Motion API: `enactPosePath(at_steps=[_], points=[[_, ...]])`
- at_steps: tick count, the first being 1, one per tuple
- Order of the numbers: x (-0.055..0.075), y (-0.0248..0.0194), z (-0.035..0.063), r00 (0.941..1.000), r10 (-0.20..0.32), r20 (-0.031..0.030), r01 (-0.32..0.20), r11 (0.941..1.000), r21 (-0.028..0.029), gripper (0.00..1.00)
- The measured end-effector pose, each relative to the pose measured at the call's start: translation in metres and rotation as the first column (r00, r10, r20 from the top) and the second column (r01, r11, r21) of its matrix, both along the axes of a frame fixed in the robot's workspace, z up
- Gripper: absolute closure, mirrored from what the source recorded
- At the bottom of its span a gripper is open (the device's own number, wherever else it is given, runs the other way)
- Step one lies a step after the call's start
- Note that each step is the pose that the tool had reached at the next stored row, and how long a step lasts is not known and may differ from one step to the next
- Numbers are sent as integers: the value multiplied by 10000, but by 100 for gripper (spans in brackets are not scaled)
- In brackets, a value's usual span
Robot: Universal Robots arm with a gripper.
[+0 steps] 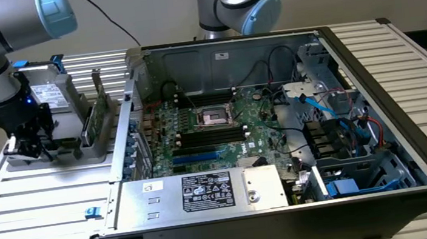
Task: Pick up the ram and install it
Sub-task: 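Pick up the ram and move it above insertion slot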
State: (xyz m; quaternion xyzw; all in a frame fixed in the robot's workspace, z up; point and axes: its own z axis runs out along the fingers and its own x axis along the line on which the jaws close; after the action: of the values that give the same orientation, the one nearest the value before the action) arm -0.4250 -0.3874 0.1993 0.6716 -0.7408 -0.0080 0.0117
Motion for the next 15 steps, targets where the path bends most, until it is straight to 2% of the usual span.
enactPosePath(at_steps=[1, 2, 4, 5, 6, 11, 15], points=[[0, 0, -3, 10000, 0, 1, 0, 10000, 0, 69], [0, 0, -4, 10000, 0, 0, 0, 10000, 0, 69], [0, 0, -5, 10000, 0, 0, 0, 10000, 0, 81], [0, 0, -5, 10000, 0, -2, 0, 10000, 1, 81], [0, 0, -5, 10000, 0, -1, 0, 10000, 0, 87], [1, 0, -1, 10000, 0, 13, 0, 10000, 2, 87], [0, 0, 96, 10000, 30, 17, -30, 10000, 7, 87]])
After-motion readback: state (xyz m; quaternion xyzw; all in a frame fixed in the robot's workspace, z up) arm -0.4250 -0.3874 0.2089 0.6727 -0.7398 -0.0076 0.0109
